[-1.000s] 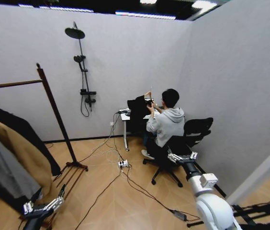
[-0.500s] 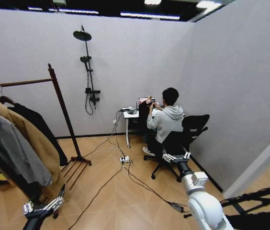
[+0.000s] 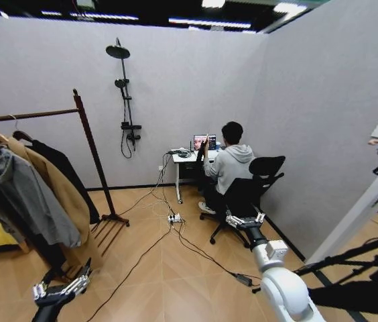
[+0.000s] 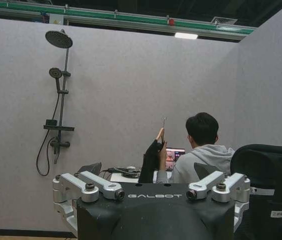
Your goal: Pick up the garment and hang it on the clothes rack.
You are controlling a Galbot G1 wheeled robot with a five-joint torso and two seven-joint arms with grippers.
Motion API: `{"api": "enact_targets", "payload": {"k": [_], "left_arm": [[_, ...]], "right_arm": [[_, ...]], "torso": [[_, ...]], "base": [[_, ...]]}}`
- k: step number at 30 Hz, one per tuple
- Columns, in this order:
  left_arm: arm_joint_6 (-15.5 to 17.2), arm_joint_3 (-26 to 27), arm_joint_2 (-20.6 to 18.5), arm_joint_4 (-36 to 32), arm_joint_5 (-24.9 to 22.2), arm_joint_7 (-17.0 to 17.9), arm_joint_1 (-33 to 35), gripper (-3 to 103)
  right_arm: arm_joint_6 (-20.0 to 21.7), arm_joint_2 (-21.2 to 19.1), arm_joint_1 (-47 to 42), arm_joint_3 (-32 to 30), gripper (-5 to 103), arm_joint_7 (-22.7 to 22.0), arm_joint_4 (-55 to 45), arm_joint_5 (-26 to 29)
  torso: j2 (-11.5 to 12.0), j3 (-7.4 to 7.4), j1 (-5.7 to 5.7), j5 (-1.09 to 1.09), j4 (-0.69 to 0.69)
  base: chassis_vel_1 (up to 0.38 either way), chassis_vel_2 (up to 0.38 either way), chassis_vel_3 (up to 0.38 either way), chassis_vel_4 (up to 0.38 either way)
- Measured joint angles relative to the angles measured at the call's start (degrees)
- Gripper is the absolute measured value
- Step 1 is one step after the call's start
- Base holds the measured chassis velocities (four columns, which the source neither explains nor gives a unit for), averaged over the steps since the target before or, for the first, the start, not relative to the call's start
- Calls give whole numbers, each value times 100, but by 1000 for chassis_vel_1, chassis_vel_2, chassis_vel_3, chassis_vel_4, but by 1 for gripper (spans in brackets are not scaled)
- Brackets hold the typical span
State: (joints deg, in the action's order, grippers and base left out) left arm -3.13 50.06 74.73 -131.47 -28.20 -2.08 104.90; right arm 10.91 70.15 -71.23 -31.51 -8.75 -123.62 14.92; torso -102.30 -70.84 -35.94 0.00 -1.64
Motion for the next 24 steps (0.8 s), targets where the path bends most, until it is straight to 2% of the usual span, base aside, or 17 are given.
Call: {"api": "enact_targets", "payload": {"k": [24], "left_arm": [[0, 0, 0, 0, 0, -1, 0, 100]], "right_arm": [[-32, 20, -114, -43, 100, 0, -67, -23]], "torso": [[0, 1, 0, -1, 0]], "base": [[123, -129, -128, 129]]}}
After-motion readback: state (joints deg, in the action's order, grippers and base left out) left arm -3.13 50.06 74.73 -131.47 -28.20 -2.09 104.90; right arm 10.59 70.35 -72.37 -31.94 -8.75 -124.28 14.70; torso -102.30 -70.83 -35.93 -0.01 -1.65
